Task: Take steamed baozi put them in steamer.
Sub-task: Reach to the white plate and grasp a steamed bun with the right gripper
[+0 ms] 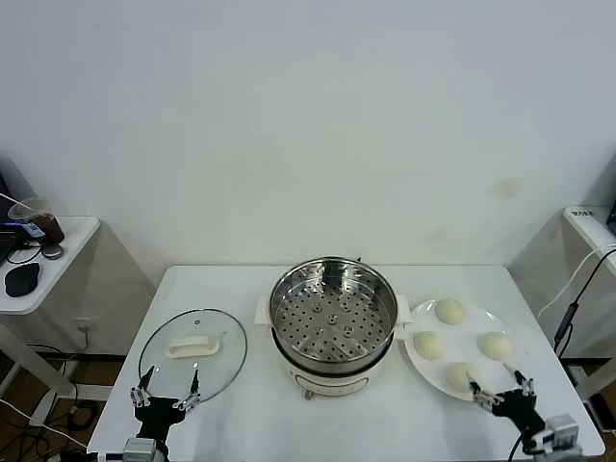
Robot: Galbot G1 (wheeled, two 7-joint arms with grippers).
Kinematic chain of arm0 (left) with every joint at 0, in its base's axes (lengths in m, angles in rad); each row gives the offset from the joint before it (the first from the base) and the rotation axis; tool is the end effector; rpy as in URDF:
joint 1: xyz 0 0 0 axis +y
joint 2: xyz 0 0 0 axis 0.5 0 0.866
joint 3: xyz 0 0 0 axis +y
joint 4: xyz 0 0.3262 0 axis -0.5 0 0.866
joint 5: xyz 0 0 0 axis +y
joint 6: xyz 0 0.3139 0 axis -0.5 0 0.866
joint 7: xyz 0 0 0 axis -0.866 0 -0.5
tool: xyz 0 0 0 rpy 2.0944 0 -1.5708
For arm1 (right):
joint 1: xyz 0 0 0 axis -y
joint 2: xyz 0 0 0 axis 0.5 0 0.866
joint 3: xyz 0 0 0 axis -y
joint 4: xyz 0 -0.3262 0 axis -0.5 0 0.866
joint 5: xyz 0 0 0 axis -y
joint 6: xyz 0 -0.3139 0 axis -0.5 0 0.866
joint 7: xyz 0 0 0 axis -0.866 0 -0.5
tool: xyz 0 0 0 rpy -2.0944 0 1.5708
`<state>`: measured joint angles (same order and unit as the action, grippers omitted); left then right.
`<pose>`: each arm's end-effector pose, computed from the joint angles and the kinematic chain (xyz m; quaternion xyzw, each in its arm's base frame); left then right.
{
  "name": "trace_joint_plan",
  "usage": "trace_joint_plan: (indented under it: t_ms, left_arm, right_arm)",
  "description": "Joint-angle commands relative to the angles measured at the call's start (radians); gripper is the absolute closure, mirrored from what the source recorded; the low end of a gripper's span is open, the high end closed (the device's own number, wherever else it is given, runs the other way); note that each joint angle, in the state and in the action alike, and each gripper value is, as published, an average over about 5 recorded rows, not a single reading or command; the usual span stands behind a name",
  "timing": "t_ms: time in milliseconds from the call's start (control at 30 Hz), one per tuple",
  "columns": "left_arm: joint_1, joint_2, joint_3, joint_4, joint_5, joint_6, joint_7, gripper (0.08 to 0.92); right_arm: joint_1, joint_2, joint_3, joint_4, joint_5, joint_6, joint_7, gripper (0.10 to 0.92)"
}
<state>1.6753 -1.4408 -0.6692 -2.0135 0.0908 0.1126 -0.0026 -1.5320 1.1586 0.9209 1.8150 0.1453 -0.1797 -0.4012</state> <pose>0.1185 0.0657 -0.3144 0.0344 -0.9796 -0.1362 0.1438 0.1636 -0.2083 -0.2920 0.0643 -0.9703 0.1409 0.1859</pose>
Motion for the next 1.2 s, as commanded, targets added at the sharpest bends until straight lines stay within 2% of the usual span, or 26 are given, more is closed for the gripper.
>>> trace_joint_plan:
  t_ms: [33, 300, 500, 667, 767, 1033, 1200]
  left_arm:
    - [0.01, -0.008, 0.0, -0.011, 0.009, 0.0, -0.006, 0.177]
    - [0.02, -0.021, 0.0, -0.033, 0.021, 0.001, -0.012, 0.177]
    - [0.043, -0.033, 0.0, -0.062, 0.041, -0.001, -0.02, 0.177]
    - [0.067, -0.043, 0.004, -0.092, 0.046, -0.004, -0.029, 0.177]
    - [0.081, -0.053, 0.006, -0.114, 0.047, -0.005, -0.038, 0.177]
    - [0.107, -0.065, -0.003, -0.139, 0.046, -0.005, -0.048, 0.177]
    - [0.119, -0.072, -0.004, -0.147, 0.043, -0.006, -0.052, 0.177]
  right_arm:
    - [0.205, -0.244, 0.007, -0.078, -0.189, -0.061, -0.151, 0.203]
    - [0.465, -0.584, -0.15, -0.215, -0.391, -0.068, -0.546, 0.203]
    - [0.831, -0.685, -0.543, -0.344, -0.48, -0.079, -0.685, 0.203]
    - [1.169, -0.651, -0.953, -0.488, -0.565, -0.002, -0.766, 0.203]
    - [1.29, -0.582, -1.076, -0.578, -0.623, 0.082, -0.803, 0.203]
    - [1.394, -0.386, -1.2, -0.759, -0.676, 0.142, -0.842, 0.203]
    - [1.387, -0.319, -1.197, -0.83, -0.725, 0.161, -0.862, 0.203]
